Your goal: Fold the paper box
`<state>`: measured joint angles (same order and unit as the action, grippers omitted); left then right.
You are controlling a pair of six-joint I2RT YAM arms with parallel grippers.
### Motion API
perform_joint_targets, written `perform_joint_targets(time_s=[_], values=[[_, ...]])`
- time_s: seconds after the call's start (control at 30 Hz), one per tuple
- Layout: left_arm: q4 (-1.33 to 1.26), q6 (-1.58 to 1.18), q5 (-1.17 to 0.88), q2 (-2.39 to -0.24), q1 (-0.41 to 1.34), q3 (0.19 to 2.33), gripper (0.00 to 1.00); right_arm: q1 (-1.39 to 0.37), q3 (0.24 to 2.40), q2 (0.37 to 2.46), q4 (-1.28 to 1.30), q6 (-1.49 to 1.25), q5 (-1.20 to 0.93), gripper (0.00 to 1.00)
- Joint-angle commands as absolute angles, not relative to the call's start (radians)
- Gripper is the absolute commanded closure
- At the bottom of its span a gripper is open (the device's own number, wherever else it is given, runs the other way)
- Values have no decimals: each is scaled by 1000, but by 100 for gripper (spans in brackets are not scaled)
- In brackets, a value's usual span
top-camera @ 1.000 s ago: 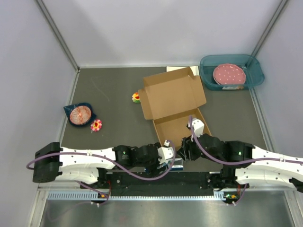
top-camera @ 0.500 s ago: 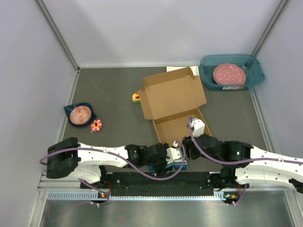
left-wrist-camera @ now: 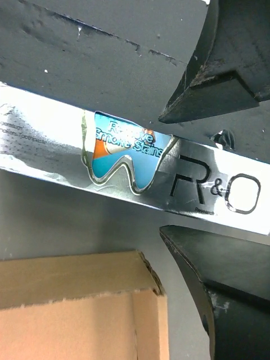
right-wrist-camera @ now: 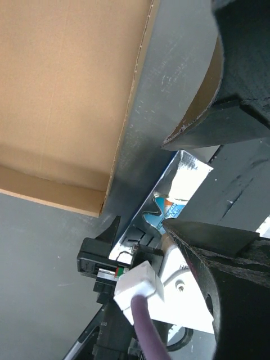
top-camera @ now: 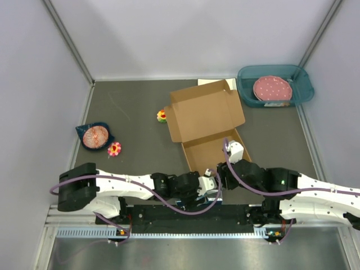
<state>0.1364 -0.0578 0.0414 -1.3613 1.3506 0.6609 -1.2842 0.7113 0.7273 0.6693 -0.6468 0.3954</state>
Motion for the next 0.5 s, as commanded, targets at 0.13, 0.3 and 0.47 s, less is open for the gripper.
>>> perform_joint_targets(time_s=[0.13, 0.3, 0.47], values=[[115, -91, 6, -1466, 1371, 664, 21, -1284, 715, 712, 612, -657, 364, 46], [71, -89, 6, -1480, 1371, 649, 22, -1285, 710, 707, 614, -663, 362, 46], [60, -87, -35, -1482, 1371, 640, 36, -1284, 696, 695, 614, -672, 362, 46]])
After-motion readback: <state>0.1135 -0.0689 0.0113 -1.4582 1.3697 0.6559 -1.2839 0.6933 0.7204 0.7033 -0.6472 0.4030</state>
